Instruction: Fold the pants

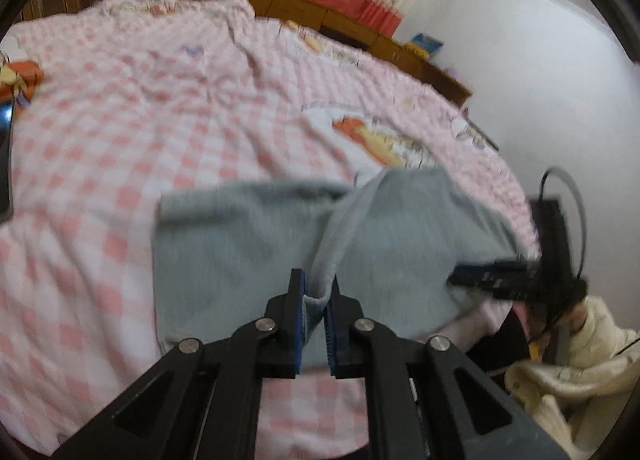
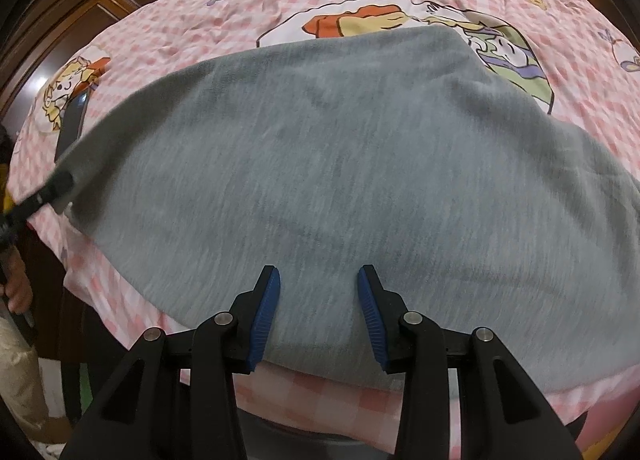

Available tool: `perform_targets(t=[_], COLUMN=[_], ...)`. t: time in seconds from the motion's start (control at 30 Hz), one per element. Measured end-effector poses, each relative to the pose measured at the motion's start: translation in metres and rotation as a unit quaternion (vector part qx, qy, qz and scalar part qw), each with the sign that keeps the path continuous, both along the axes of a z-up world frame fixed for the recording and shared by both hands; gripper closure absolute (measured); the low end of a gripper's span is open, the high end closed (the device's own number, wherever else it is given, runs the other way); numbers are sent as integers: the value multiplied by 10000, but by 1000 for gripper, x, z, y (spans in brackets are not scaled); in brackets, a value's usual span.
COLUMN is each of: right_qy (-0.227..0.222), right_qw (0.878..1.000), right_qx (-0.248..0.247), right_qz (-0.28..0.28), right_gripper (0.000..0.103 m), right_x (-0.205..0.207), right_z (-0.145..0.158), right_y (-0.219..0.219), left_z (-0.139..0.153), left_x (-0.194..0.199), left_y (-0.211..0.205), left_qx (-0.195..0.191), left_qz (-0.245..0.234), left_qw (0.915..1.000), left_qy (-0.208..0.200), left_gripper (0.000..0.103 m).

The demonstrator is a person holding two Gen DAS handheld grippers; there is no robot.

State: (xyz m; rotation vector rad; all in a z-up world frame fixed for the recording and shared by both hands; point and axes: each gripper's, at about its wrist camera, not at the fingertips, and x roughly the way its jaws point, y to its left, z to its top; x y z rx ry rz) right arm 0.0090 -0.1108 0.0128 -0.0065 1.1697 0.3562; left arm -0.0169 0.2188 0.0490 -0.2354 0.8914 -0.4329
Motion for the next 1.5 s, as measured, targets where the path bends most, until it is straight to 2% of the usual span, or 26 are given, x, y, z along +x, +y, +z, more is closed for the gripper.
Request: perform_targets(t=[0.2,0.37,0.5,0.57,0.7,0.8,0.93,1.0,1.03,1.17,1.27,1.4,1.5], right_qy=[-394,-792,-1268,-1373,-1196,-975,-235,102,251,296,185,256,290], right_qw=[9989,9961,9906,9886,9901,9936,9993,9984,9965,9891,9889,9910,9946], right_qx=[210,-5,-497,-611,-725,-565,-207,-320,-580,-1245,-1265,-1145,-877], right_qz=[168,392,92,-86,-87,-81,190,464,552,727,753,641,462], right_gripper=[61,61,61,56,52,52,52,52,52,52,52,52,52], right_x=[9,25,45,60,88,107,136,145,149,138,116,102,98], right_z=[30,55,71,77,83,83,67,57,52,46,42,28,16], right_y=[9,12,-9,-26,-41,-46,-42,-32,-26,-20,-30,-45,-57], left_z=[-32,-34,-29,-31,-38,-40,-39,-39,-40,-44,-42,-32,-25], left_x=[2,-3,-15,-17,-20,-20,-21,-23,-23,-20,-18,-22,-26], left_y=[0,5,2,3,2,4,0,-2,-1,7,13,11,12], left_qx=[254,156,268,271,489,465,697,757,751,558,396,706,788], left_qz=[78,90,-43,-64,-44,-29,-99,-102,-92,-1,29,-48,-4], left_qw=[9985,9989,9991,9988,9971,9967,9954,9949,9949,9956,9954,9938,9934], left_qy=[476,437,334,412,587,661,642,666,674,755,873,856,828], left_gripper=[94,95,95,95,95,95,95,95,95,95,95,95,94])
